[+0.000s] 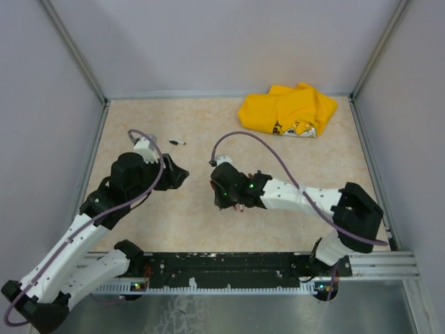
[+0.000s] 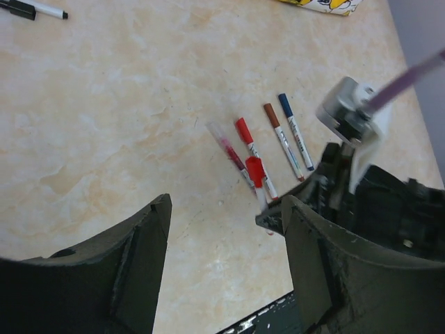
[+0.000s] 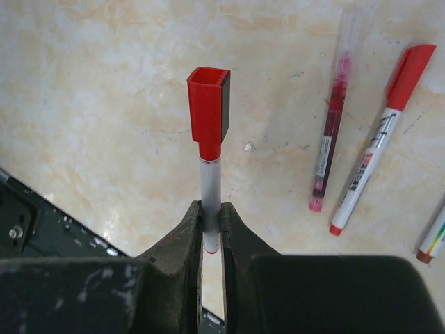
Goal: Insert the pens into the pen caps
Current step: Place the pen at the center of the board, then move the pen to the center of the board.
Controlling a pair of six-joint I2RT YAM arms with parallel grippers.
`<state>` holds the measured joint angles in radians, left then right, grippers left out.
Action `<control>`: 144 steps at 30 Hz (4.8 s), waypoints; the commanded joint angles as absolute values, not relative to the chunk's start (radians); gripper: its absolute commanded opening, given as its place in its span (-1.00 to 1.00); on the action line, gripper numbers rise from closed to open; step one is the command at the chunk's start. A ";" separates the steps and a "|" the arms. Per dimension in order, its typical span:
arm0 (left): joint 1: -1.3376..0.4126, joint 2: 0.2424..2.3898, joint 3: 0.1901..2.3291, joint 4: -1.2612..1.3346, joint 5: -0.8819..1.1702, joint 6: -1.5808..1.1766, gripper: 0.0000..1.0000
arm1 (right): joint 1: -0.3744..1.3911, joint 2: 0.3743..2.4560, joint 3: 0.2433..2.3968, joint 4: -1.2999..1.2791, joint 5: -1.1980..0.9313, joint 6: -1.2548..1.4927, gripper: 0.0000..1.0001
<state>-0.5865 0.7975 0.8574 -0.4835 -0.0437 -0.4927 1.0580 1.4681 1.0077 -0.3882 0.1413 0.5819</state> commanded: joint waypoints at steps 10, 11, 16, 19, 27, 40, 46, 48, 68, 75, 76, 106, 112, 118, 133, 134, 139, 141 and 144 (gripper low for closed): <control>-0.581 0.627 0.829 -0.624 -0.053 -0.511 0.43 | 1.006 1.828 1.288 -0.536 0.142 0.565 -0.97; -0.581 0.623 0.826 -0.623 -0.050 -0.513 0.43 | 1.005 1.846 1.300 -0.547 0.141 0.562 -0.96; -0.581 0.621 0.826 -0.624 -0.037 -0.515 0.43 | 1.005 1.892 1.314 -0.576 0.155 0.565 -0.92; -0.581 0.621 0.830 -0.631 -0.048 -0.510 0.44 | 1.005 1.899 1.315 -0.588 0.171 0.570 -0.87; -0.581 0.648 0.831 -0.640 -0.078 -0.514 0.45 | 1.005 1.884 1.317 -0.584 0.162 0.568 -0.61; -0.581 0.793 0.873 -0.621 -0.260 -0.542 0.45 | 1.015 1.511 1.164 -0.440 0.131 0.546 -0.40; -0.574 0.965 0.924 -0.521 -0.399 -0.558 0.44 | 1.016 1.321 0.993 -0.421 0.152 0.591 -0.39; -0.558 1.035 0.950 -0.484 -0.426 -0.555 0.44 | 1.016 1.264 0.945 -0.425 0.160 0.604 -0.39; -0.313 1.849 1.375 -0.358 -0.436 -0.740 0.52 | 1.015 0.848 0.674 -0.539 0.214 0.729 -0.39; -0.282 2.003 1.471 -0.373 -0.474 -0.756 0.53 | 1.016 0.819 0.646 -0.552 0.211 0.738 -0.39; -0.279 2.018 1.484 -0.371 -0.473 -0.753 0.52 | 1.016 0.820 0.645 -0.553 0.210 0.739 -0.39; -0.276 2.110 1.585 -0.537 -0.409 -0.566 -0.39 | 1.015 0.801 0.623 -0.551 0.222 0.743 -0.39; -0.298 2.009 1.467 -0.548 -0.304 -0.495 -0.52 | 1.015 0.795 0.626 -0.557 0.224 0.742 -0.39; -0.373 1.833 1.242 -0.537 -0.251 -0.516 -0.57 | 1.016 0.797 0.620 -0.548 0.216 0.739 -0.39; -0.821 1.473 0.816 -0.526 -0.279 -0.805 -0.55 | 1.016 0.790 0.590 -0.547 0.190 0.752 -0.39; -0.837 1.467 0.800 -0.526 -0.285 -0.817 -0.55 | 1.016 0.791 0.588 -0.547 0.188 0.753 -0.39; -0.882 1.482 0.779 -0.554 -0.324 -0.847 -0.46 | 1.016 0.793 0.590 -0.540 0.182 0.758 -0.39; -0.888 1.484 0.774 -0.561 -0.328 -0.849 -0.32 | 1.015 0.793 0.590 -0.537 0.174 0.758 -0.39; -0.887 1.470 0.760 -0.564 -0.332 -0.854 -0.16 | 1.016 0.789 0.586 -0.533 0.166 0.759 -0.39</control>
